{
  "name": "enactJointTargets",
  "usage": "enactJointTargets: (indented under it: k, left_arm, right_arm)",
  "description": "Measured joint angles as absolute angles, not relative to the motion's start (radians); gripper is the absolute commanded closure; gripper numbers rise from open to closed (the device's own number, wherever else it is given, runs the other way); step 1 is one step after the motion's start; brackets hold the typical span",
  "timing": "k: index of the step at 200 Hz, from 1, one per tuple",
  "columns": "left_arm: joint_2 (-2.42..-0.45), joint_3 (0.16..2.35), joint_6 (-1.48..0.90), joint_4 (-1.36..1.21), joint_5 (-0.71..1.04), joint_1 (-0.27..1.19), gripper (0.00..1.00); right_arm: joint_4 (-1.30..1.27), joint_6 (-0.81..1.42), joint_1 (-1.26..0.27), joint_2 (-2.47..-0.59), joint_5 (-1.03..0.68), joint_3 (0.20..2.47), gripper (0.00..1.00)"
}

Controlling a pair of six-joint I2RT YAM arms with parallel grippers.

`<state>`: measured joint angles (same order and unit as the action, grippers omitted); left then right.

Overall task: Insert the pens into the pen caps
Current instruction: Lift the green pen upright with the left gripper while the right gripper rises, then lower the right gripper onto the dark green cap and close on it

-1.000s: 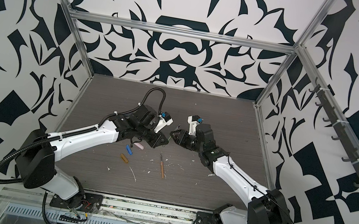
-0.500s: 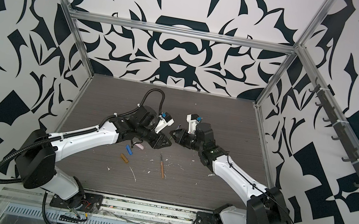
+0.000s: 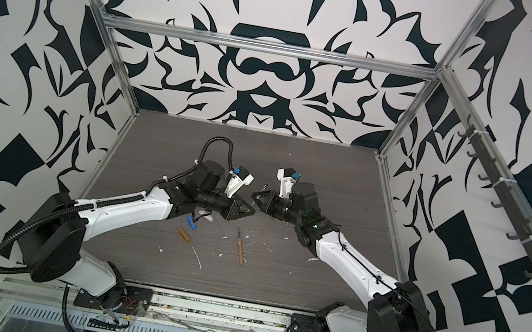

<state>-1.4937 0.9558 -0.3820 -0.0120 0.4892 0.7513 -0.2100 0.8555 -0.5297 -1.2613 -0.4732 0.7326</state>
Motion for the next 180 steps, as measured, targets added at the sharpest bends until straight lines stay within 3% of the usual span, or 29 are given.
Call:
enactJointTargets:
  k: [18,38,63,96,121,141,164,180]
  left_arm:
    - [-1.493,0.955,-0.392,-0.019,0.494,0.752,0.96]
    - [-1.493,0.955,-0.399,-0.021,0.497,0.751,0.98]
    - [-1.489,0.957,-0.399,-0.031,0.481,0.752,1.0]
    - [-1.462,0.966,-0.377,0.017,0.395,0.735,1.0]
    - [-1.416,0.966,-0.363,0.028,0.341,0.69,1.0]
    - [-1.368,0.963,-0.322,-0.006,0.331,0.664,1.0]
    - [-1.319,0.95,-0.252,-0.109,0.361,0.662,1.0]
    - [-1.305,0.945,-0.21,-0.175,0.384,0.662,1.0]
  right_arm:
    - [-0.214,0.855,-0.529,-1.261,-0.476,0.732,0.97]
    - [-0.215,0.856,-0.529,-1.261,-0.477,0.732,0.71]
    - [-0.168,0.835,-0.533,-1.239,-0.483,0.735,0.63]
    - [0.006,0.781,-0.536,-1.125,-0.461,0.799,0.63]
    - [0.114,0.711,-0.537,-1.035,-0.403,0.884,0.76]
    - [0.16,0.649,-0.536,-0.99,-0.322,0.899,0.76]
    - [0.241,0.565,-0.536,-1.06,-0.266,0.916,0.81]
    - [0.302,0.504,-0.536,-1.19,-0.251,0.977,0.75]
